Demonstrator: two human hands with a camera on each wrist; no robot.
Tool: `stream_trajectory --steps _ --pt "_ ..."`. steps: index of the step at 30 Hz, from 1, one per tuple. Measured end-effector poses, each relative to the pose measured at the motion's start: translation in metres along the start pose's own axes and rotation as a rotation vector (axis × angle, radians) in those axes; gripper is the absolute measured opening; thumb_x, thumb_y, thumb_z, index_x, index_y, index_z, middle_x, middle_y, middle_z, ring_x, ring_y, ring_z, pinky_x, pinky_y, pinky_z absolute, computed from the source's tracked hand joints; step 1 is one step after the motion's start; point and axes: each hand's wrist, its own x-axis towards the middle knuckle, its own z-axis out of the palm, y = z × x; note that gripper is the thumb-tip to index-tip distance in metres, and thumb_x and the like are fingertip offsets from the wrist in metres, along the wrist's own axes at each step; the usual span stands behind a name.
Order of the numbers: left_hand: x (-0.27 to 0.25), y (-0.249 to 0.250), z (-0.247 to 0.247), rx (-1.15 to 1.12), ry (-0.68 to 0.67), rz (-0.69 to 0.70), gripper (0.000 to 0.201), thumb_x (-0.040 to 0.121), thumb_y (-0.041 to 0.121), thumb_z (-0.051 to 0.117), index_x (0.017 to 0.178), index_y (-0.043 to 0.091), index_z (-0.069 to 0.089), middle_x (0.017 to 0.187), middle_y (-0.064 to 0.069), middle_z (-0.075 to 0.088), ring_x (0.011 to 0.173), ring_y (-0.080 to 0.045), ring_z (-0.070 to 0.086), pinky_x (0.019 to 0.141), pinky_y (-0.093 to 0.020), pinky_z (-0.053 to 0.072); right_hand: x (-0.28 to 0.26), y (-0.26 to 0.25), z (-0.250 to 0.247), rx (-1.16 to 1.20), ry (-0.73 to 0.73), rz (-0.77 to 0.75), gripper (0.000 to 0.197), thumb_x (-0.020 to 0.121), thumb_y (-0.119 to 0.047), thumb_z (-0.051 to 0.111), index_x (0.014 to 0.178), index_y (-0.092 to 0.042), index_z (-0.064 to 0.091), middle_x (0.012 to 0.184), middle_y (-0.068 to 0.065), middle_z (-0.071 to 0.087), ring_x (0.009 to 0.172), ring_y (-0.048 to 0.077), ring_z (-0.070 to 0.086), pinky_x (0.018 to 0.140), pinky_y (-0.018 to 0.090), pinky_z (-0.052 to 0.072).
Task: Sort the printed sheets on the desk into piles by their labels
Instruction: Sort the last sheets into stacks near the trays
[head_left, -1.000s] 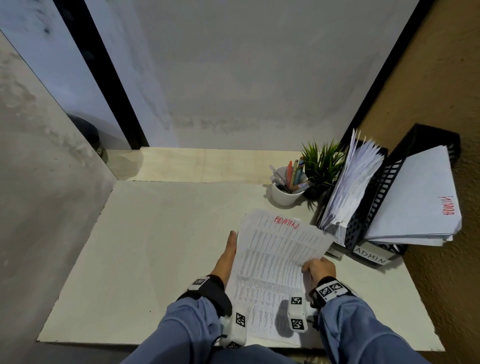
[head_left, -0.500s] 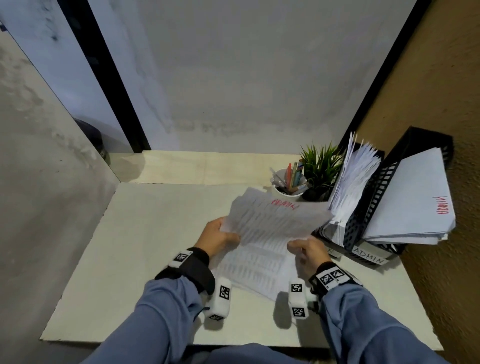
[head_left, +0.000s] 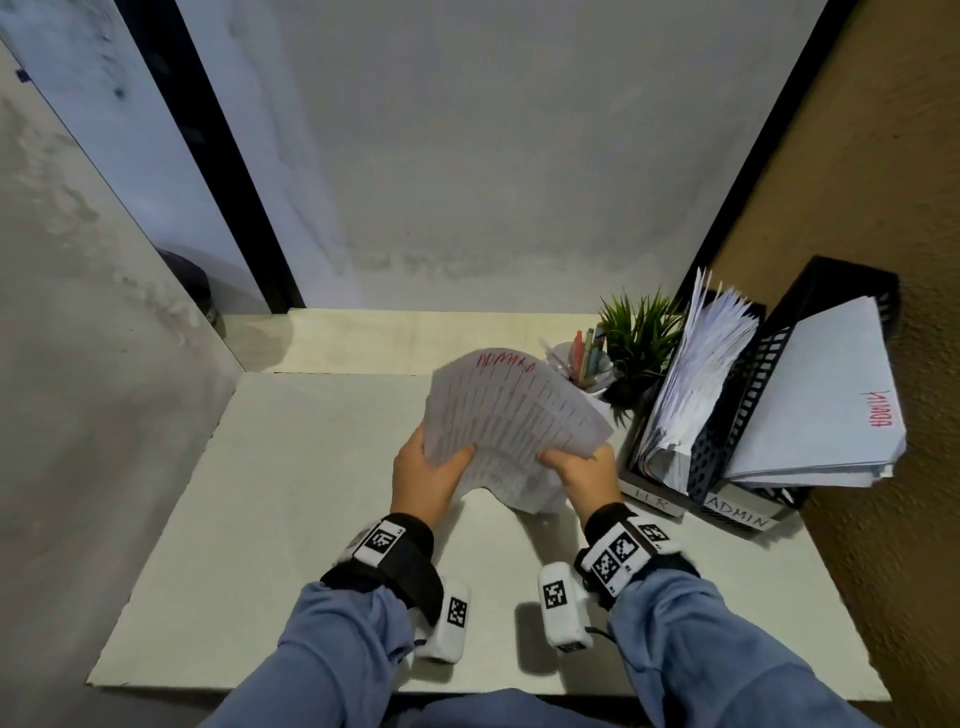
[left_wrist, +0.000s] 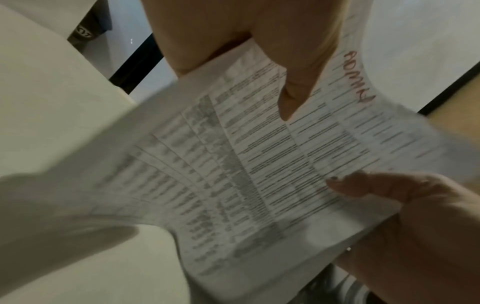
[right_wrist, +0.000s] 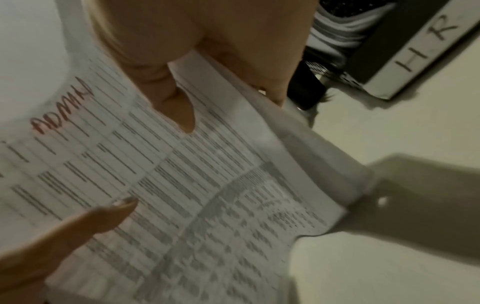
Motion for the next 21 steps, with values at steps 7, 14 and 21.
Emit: stream_trajectory --steps 7,14,21 --pt "0.001 -0.004 -0.006 -0.075 0.039 -0.006 0.042 0.072 0.032 0.068 0.110 0.014 0.062 0.099 0.000 0.067 0.093 -0.015 0.064 0.079 -0.031 0.054 0.006 -0.003 0.001 -0.051 0.024 -0.029 0.007 0.081 0.012 0.057 0.079 0.006 0.061 0.076 0.013 0.062 0.072 0.022 0.059 0.061 0.022 0.053" --pt "-0.009 -0.019 -0.006 0.124 -0.132 -0.164 0.013 0.089 0.021 0.060 0.089 0.009 0.065 0.081 -0.006 0.067 0.082 -0.028 0.065 0.061 -0.024 0.050 -0.003 0.023 -0.010 -0.211 -0.030 0.130 0.015 0.084 0.008 0.052 0.094 0.019 0.057 0.079 0.019 0.061 0.076 0.028 0.061 0.064 0.025 0.053" --pt "-0.007 0.094 0.011 0.122 -0.325 0.128 0.039 0.083 0.031 0.057 0.082 -0.007 0.061 0.079 -0.025 0.064 0.069 -0.031 0.062 0.066 -0.037 0.049 0.014 -0.052 -0.076 -0.121 0.173 -0.230 0.025 0.084 0.009 0.056 0.095 -0.011 0.065 0.085 0.001 0.065 0.080 0.011 0.062 0.070 0.012 0.051"
